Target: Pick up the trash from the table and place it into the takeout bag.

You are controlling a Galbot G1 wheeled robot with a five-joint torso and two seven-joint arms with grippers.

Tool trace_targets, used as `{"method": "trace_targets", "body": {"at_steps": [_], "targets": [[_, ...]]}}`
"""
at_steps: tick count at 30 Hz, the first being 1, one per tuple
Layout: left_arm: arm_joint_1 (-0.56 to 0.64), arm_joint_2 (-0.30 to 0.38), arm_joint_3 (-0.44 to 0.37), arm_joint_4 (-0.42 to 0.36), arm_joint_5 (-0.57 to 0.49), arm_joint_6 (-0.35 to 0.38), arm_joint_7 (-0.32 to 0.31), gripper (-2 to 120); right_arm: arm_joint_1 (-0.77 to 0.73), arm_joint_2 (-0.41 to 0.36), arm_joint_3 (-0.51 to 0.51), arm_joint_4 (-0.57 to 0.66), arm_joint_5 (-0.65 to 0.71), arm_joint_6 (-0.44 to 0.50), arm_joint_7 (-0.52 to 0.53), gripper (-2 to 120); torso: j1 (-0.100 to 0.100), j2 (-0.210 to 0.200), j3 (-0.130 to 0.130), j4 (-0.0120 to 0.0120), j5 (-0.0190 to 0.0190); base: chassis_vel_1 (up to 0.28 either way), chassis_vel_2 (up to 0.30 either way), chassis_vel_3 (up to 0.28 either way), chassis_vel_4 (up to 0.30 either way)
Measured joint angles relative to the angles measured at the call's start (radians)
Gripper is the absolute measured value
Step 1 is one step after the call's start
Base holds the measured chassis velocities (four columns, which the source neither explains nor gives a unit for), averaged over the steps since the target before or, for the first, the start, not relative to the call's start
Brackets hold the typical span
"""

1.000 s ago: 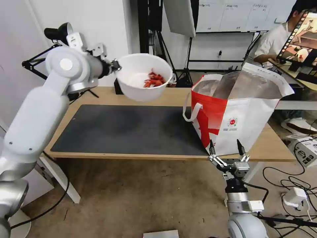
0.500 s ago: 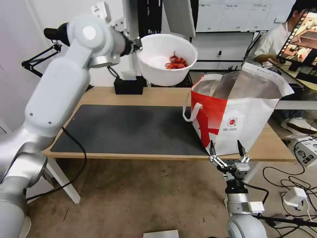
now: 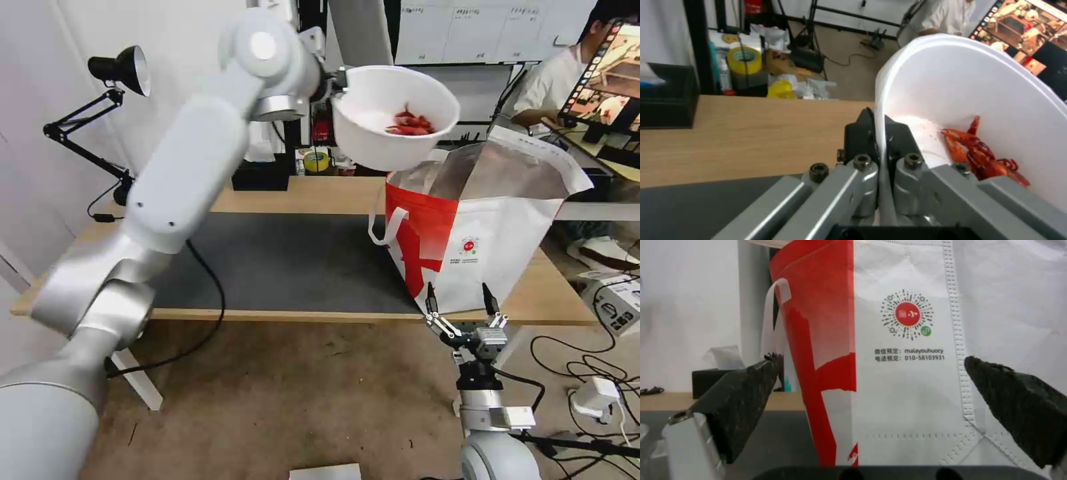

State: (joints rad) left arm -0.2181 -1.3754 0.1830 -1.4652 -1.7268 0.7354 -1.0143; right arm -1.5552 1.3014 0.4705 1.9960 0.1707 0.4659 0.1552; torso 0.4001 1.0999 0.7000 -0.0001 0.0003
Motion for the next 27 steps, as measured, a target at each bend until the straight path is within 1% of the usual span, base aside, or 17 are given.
{"method": "trace_targets", "body": {"at_steps": [8, 13, 17, 18, 21, 27], "targets": [[-0.014, -0.038, 0.035, 0.025, 0.02, 0.0, 0.004, 0, 0.0, 0.007, -0.001, -0.002, 0.002, 0.001, 0.0, 100, 0.0, 0.0, 0.0, 0.0002, -0.0001, 0.0, 0.0, 0.0, 0.0], [-0.016, -0.062, 0.042, 0.033, 0.035, 0.0, 0.005, 0, 0.003, 0.008, -0.004, -0.003, 0.003, 0.001, 0.0, 100, 0.0, 0.0, 0.0, 0.0002, -0.0002, 0.0, 0.0, 0.0, 0.0], [-0.023, -0.108, 0.052, 0.061, 0.058, 0.0, 0.008, 0, 0.005, 0.01, -0.006, -0.002, 0.003, 0.001, 0.0, 100, 0.0, 0.0, 0.0, 0.0001, -0.0001, 0.0, 0.0, 0.0, 0.0], [-0.023, -0.108, 0.052, 0.061, 0.058, 0.0, 0.008, 0, 0.005, 0.01, -0.006, -0.002, 0.003, 0.001, 0.0, 100, 0.0, 0.0, 0.0, 0.0001, -0.0001, 0.0, 0.0, 0.0, 0.0], [-0.024, -0.138, 0.064, 0.075, 0.086, -0.001, 0.026, 0, -0.001, 0.014, -0.006, 0.006, 0.002, 0.001, 0.0, 100, 0.0, 0.0, 0.0, 0.0, 0.0, 0.0, 0.0, 0.0, 0.0], [-0.012, -0.157, 0.084, 0.078, 0.114, -0.005, 0.04, 0, -0.005, 0.016, -0.006, 0.009, 0.002, 0.001, 0.0, 100, 0.0, 0.0, 0.0, 0.0001, -0.0002, 0.0, 0.0, 0.0, 0.0]]}}
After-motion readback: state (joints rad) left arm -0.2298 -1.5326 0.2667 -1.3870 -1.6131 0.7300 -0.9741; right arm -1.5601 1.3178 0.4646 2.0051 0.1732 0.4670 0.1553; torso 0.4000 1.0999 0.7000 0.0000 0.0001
